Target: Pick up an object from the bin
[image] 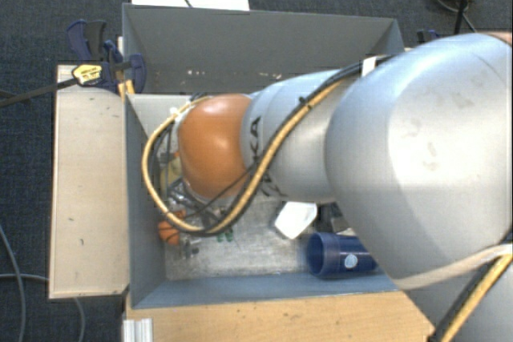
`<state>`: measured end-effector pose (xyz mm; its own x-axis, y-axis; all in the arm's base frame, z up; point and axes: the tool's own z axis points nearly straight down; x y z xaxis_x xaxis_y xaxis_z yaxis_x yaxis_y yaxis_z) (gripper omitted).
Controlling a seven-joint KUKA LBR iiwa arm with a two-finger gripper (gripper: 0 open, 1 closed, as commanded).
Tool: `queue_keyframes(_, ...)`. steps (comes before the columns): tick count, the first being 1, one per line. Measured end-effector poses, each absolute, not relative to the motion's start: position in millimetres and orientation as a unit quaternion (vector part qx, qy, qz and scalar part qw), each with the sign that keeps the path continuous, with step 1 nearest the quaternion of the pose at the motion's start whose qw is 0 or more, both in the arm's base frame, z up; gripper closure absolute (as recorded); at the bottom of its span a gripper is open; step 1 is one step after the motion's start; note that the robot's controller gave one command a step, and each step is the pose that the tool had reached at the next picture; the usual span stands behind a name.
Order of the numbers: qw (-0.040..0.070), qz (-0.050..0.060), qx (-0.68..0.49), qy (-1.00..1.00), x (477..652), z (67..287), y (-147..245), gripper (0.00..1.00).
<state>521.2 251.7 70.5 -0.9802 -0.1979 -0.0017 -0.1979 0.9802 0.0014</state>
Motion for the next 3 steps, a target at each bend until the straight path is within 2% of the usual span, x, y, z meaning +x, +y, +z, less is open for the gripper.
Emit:
queue_keyframes(2,0.000,0.000,-0.103,0.995,518.2,70.6,248.2,1.00)
queue_keyframes(3,-0.011,0.003,-0.223,0.975,541.1,69.3,235.6,1.00)
